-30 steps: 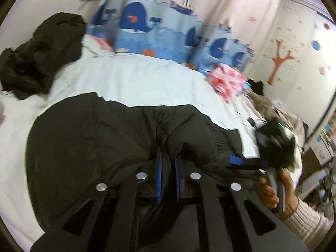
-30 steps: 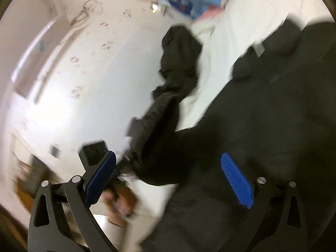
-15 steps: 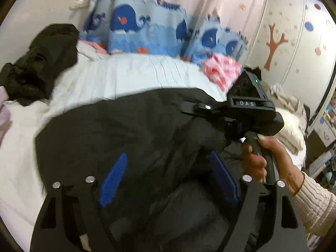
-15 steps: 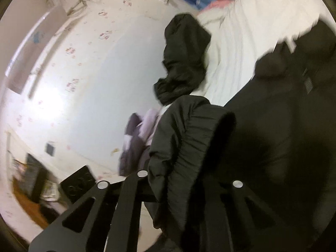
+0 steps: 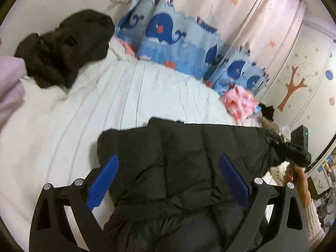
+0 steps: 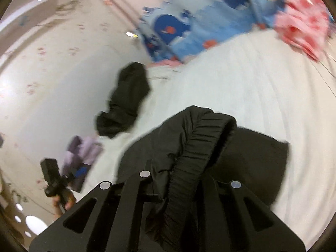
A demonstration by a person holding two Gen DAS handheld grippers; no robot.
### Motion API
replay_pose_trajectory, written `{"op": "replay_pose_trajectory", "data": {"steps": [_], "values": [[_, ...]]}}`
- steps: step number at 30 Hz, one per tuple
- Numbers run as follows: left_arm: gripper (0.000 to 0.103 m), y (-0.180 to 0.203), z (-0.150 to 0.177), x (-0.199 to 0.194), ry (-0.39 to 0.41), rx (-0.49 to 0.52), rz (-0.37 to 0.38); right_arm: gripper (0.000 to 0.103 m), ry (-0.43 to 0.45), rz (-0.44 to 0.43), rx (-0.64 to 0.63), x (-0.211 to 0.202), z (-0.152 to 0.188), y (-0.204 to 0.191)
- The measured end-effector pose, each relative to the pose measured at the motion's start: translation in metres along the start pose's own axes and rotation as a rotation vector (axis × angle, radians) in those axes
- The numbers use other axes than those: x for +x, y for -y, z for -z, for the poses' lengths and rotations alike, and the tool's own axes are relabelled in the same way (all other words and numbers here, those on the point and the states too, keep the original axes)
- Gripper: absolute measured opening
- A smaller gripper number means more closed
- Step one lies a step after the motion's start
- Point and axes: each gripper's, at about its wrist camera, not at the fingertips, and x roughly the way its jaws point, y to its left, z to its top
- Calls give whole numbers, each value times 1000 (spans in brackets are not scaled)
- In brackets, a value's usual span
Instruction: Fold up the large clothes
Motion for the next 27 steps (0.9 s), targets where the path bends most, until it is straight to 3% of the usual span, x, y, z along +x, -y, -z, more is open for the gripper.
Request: {"op": "replay_pose_trajectory", "data": {"steps": [4,7,9,11,15,17,18,20,22,23,25,27], "values": [[92,4,8,59,-92,42,-59,8,-40,85,100,16,35,70],[92,-9,20,114,-203,47,-158,8,-89,128,176,36,65,120],[93,-19,30,139,-255,73,-234,11,-114,82,245,45,81,149],[97,-31,41,155,-299,72,-253,18,-117,33,289,44,90,165],[97,-46,46,150,-306,11,-242,34,-106,53,282,22,86,167],[97,-44,45,147,-312,33,-259,42,-58,145,253,-1,80,158],[97,-44,43,146,-314,41,-269,42,-31,184,217,-13,73,145],[97,-44,42,145,-320,40,-269,46,39,177,108,-31,64,111],[97,-45,43,145,-324,34,-267,57,52,152,12,-31,61,81],[97,-46,44,146,-326,29,-266,62,30,156,-31,-22,61,68],[97,-46,45,149,-329,20,-263,62,-107,198,-74,14,69,61],[97,-50,47,147,-338,-5,-233,62,-243,317,-89,56,86,78]]}}
